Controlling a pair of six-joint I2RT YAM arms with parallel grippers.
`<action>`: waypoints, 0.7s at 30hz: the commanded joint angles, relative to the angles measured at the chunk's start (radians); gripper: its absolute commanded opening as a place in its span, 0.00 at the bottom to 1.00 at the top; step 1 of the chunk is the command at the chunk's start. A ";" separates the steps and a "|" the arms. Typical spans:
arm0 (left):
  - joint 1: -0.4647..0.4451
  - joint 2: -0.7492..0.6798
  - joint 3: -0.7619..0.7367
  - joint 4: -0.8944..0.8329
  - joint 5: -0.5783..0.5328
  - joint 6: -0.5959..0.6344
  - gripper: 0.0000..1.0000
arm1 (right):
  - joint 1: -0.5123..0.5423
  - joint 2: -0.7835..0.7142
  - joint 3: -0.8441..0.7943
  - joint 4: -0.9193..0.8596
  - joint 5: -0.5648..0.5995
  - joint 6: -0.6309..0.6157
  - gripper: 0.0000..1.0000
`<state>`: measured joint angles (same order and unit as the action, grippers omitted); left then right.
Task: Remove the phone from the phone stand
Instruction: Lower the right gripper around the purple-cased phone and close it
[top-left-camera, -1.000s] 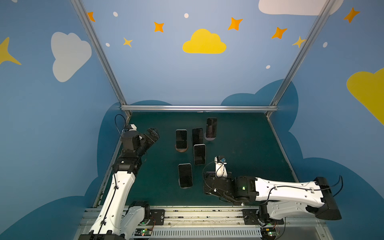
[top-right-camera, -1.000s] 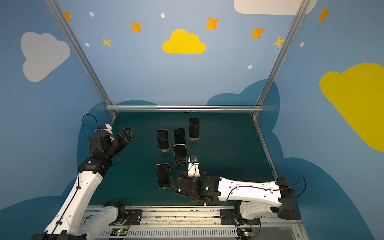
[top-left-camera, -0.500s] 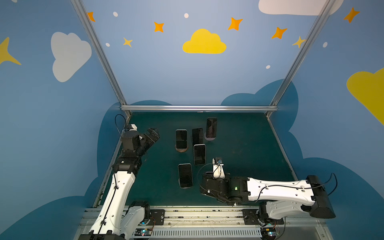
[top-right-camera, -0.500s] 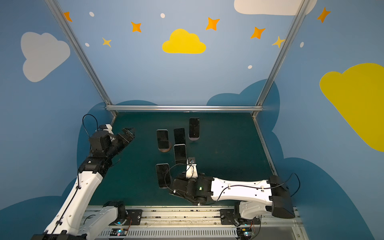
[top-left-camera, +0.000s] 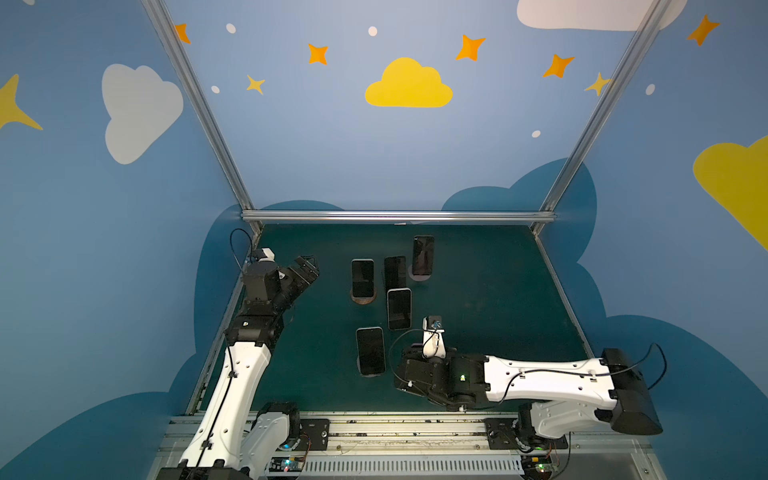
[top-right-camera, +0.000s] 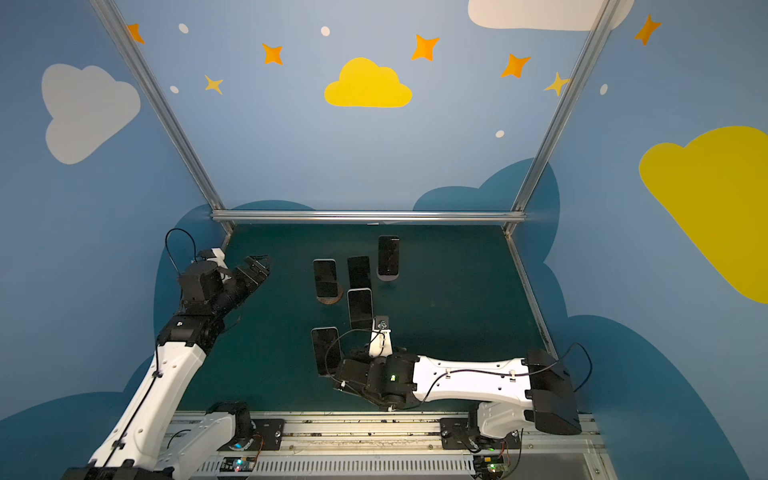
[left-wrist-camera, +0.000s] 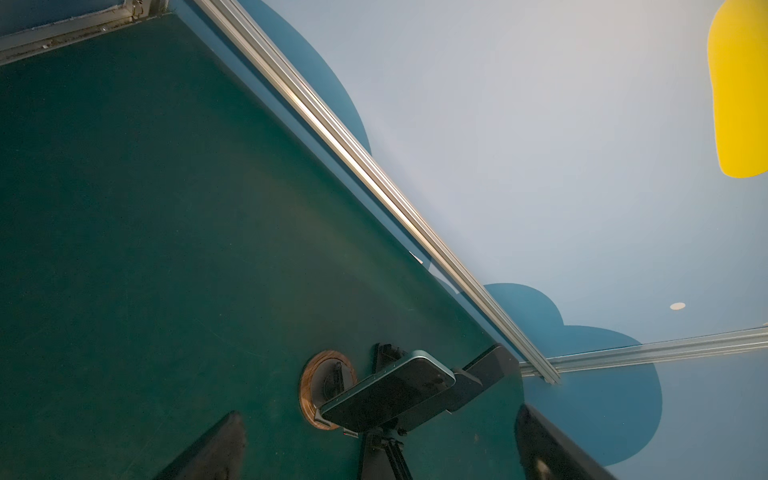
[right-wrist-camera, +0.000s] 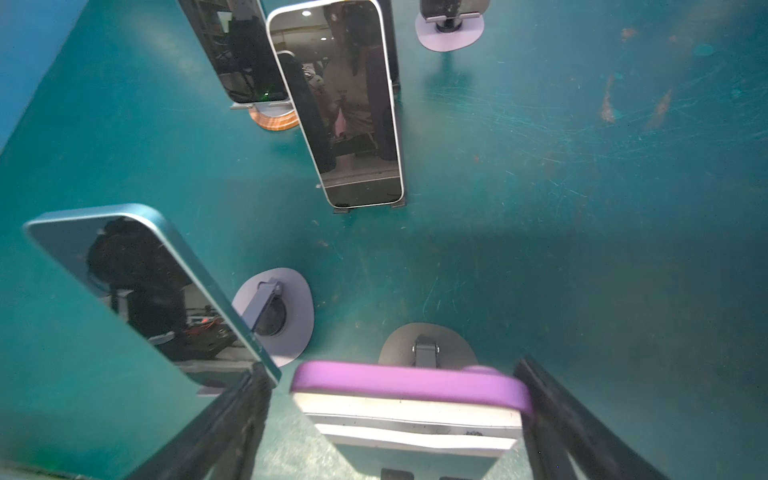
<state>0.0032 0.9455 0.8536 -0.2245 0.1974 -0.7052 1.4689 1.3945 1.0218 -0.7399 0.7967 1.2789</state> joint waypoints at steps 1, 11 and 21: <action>-0.004 -0.007 -0.007 0.011 0.006 0.000 1.00 | 0.004 0.035 0.019 -0.063 0.038 0.046 0.91; -0.006 -0.011 -0.007 0.014 0.008 -0.003 1.00 | 0.007 0.097 0.076 -0.144 0.075 0.096 0.82; -0.007 -0.012 -0.005 0.011 0.001 0.009 0.99 | 0.015 0.053 -0.012 -0.005 0.072 0.061 0.75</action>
<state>-0.0013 0.9398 0.8532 -0.2241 0.1970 -0.7109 1.4765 1.4704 1.0447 -0.7998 0.8707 1.3602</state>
